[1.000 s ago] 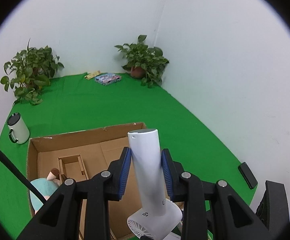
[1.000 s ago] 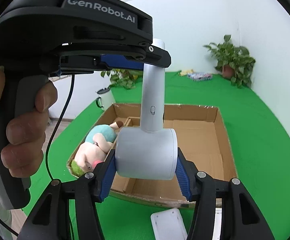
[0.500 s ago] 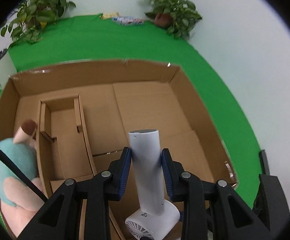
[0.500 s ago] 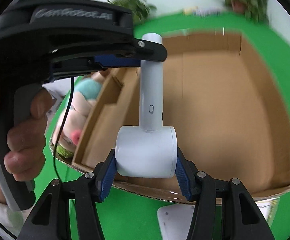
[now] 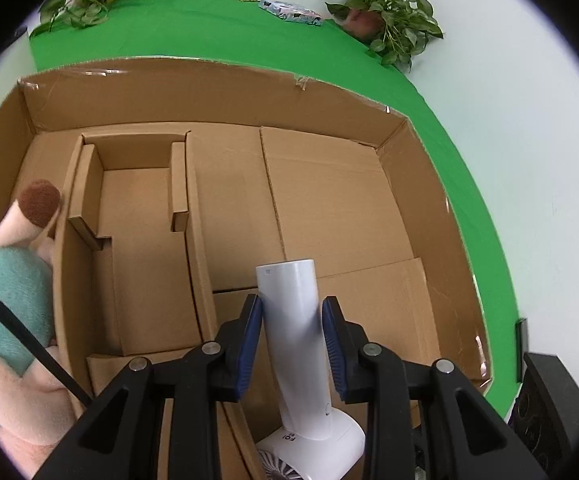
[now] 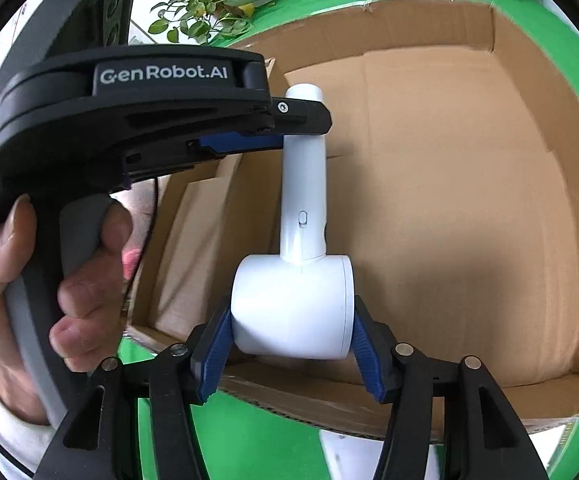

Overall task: Organize objects
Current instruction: 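Lower the hair dryer into the box beside the tray and open the right tool, then move the right tool to the white rounded device and grasp it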

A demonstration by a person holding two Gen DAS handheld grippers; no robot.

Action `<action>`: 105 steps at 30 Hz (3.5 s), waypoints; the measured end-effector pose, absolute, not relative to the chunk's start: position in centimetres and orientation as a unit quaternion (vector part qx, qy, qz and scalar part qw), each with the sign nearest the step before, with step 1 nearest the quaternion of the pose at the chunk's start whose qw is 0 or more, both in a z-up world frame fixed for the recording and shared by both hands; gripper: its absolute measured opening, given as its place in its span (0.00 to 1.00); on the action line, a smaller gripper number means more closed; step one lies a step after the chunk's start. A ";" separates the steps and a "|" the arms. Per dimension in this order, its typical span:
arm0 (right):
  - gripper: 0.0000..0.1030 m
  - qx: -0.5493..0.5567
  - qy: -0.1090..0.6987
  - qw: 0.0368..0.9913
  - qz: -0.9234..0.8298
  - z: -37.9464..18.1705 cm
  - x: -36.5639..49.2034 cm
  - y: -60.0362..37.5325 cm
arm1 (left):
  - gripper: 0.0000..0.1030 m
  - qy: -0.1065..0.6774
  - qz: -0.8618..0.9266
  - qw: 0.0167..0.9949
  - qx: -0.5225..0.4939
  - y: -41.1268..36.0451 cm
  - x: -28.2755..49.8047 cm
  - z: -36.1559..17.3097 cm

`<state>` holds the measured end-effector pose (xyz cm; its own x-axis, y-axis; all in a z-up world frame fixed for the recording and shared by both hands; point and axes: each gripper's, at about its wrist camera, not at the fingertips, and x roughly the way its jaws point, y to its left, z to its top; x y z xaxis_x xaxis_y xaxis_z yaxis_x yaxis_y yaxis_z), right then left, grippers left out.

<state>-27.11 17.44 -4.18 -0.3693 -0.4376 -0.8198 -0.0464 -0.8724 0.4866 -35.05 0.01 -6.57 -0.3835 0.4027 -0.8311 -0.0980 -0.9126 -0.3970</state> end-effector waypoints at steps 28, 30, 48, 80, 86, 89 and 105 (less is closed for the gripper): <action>0.46 0.536 -0.180 0.158 -0.810 -3.5 -23.3 15.4 | 0.29 -0.086 0.866 0.054 -0.489 -4.3 -21.3 -6.8; 0.47 0.522 -0.165 0.154 -0.822 -3.1 -22.3 15.7 | 0.29 -0.101 0.859 0.059 -0.498 -4.1 -21.3 -7.0; 0.99 0.277 0.002 -0.048 -0.960 3.7 -8.9 16.2 | 0.81 -0.020 0.965 -0.018 -0.262 -0.7 -12.4 1.3; 0.99 0.296 -0.012 0.008 -0.955 0.9 -5.7 16.1 | 0.81 -0.019 0.965 -0.036 -0.258 -1.4 -8.5 -0.6; 0.99 0.357 -0.024 0.079 -0.931 -2.5 -6.2 16.9 | 0.81 -0.034 0.953 -0.003 -0.301 -1.9 -8.7 -2.8; 0.99 0.400 -0.011 0.090 -0.912 -4.8 -8.0 17.4 | 0.81 -0.044 0.947 0.004 -0.319 -2.3 -8.6 -3.8; 0.79 0.470 -0.007 0.175 -0.865 -7.0 -7.3 12.2 | 0.81 -0.119 0.911 0.056 -0.390 -5.0 -8.2 -7.7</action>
<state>-7.27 12.15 -7.04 -0.4975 -0.3090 -0.8106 0.2963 -0.9387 0.1760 -8.17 -5.02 -7.69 -0.6896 0.1943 -0.6976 -0.0092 -0.9656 -0.2598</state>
